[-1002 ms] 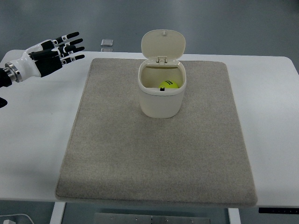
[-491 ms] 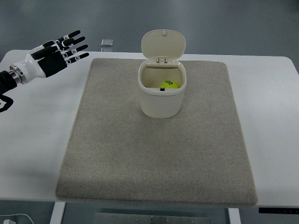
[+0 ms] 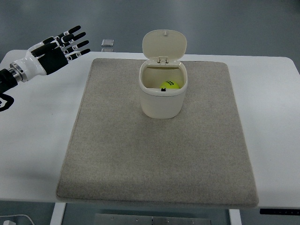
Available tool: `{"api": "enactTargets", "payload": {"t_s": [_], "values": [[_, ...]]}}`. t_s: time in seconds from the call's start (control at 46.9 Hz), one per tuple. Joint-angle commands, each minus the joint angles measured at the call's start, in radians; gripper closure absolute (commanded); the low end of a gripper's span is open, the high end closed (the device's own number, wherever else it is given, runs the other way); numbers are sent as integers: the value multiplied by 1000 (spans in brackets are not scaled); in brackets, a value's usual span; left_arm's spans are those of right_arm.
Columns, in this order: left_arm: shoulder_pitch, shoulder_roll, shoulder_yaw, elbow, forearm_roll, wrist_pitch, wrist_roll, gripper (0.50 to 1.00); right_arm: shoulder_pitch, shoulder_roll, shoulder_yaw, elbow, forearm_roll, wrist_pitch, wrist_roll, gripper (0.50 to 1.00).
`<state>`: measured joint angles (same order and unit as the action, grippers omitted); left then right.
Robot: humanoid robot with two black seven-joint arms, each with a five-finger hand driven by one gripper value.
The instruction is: Put tennis ball into box with left hand
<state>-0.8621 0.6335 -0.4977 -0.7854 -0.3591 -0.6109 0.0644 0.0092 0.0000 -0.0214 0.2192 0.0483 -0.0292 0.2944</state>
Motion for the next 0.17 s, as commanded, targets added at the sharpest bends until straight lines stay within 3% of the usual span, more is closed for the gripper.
{"api": "enactTargets", "payload": {"t_s": [0.0,0.149], "values": [[0,0,1,0,0,0,0,506,0,0,0,0,-1,-1,0,560],[1,2,1,-1,0,0,0,506,-8,0,-6,5,-4,-1,6,562]]}}
